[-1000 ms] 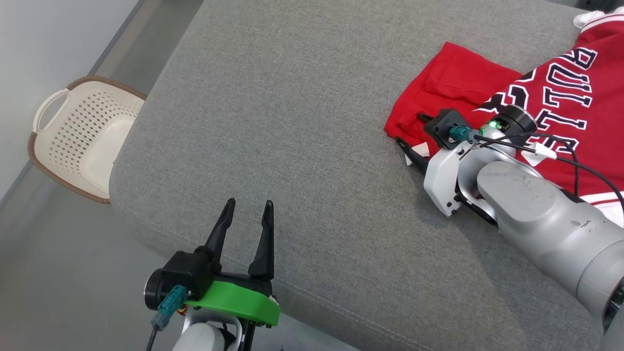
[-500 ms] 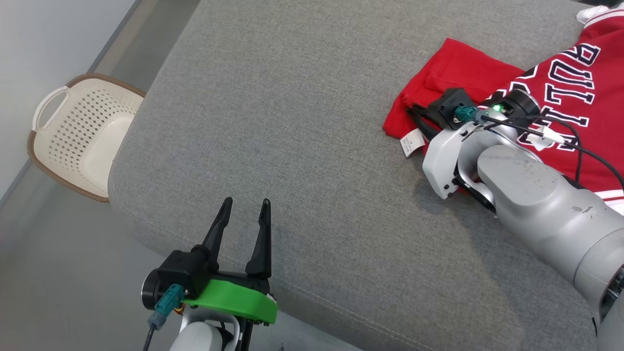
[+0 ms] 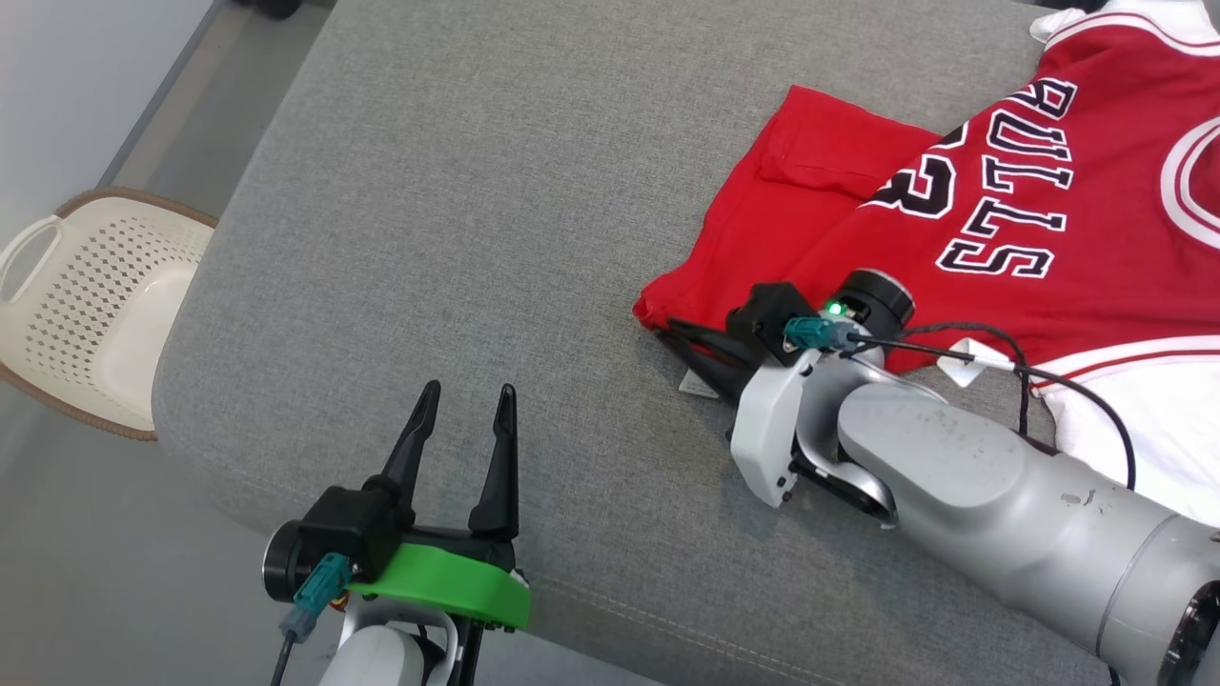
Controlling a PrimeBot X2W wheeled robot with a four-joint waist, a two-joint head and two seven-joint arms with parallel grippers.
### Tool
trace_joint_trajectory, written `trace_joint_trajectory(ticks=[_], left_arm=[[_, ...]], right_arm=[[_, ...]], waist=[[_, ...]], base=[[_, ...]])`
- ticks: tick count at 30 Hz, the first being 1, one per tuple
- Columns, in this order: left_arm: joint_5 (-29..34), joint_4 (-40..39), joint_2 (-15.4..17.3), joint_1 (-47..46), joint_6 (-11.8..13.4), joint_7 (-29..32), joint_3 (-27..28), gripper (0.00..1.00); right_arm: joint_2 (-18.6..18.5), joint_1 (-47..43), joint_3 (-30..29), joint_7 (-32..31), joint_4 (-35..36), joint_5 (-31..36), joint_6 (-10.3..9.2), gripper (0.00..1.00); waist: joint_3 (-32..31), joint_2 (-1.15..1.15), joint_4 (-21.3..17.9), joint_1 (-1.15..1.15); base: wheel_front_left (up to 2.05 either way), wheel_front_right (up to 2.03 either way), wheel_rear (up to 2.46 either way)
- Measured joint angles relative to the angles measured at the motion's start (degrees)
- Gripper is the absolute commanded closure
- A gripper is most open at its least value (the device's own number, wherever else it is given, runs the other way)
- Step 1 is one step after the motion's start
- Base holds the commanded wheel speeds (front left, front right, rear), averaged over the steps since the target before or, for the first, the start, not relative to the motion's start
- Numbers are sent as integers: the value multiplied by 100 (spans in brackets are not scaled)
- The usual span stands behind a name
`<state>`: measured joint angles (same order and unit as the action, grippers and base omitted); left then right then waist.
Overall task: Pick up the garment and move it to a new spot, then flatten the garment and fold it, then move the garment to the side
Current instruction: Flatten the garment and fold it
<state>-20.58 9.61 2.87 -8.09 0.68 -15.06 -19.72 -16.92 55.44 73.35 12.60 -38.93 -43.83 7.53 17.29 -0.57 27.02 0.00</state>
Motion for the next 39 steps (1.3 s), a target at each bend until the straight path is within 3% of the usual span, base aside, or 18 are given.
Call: trace_joint_trajectory(ticks=[2,3,4,5,16,20,24,29,30,36,39], left_arm=[[8,13,0,-15,-15,1,0,0],[12,23,0,-18,-16,1,5,0],[18,35,0,-20,-16,1,13,0],[29,43,0,-23,-18,1,26,0],[218,90,-1,-23,-67,1,182,0],[334,98,-1,-11,-101,1,287,0],[419,111,-1,0,-153,1,386,0],[538,143,-3,14,-211,1,489,0],[538,143,-3,14,-211,1,489,0],[605,210,-3,130,-216,1,683,0],[628,232,-3,223,-221,1,809,0]], right_arm=[[7,-138,3,-175,198,-1,0,100],[-5,-192,9,-247,272,-8,0,87],[-25,-217,11,-289,342,-5,0,56],[-53,-220,10,-303,412,-1,0,0],[-415,-116,11,67,728,-98,0,0],[-492,26,-477,229,469,-65,0,0],[-526,-119,-1585,245,602,364,0,0],[-538,-955,-3306,245,916,1300,0,0],[-538,-955,-3306,245,916,1300,0,0],[-90,-2450,-5364,245,1613,2449,-1,0],[288,-3203,-6072,246,2052,2925,-2,0]], waist=[[12,0,-38,0],[18,0,-51,0],[22,0,-64,0],[21,0,-78,0],[-139,0,-420,0],[-244,0,-656,0],[-334,0,-876,0],[-473,0,-1171,0],[-473,0,-1171,0],[-703,0,-1495,0],[-845,0,-1622,0]], base=[[0,0,0],[0,0,0],[0,0,0],[0,0,0],[0,0,0],[0,0,0],[0,0,0],[0,0,0],[0,0,0],[0,0,0],[0,0,0]])
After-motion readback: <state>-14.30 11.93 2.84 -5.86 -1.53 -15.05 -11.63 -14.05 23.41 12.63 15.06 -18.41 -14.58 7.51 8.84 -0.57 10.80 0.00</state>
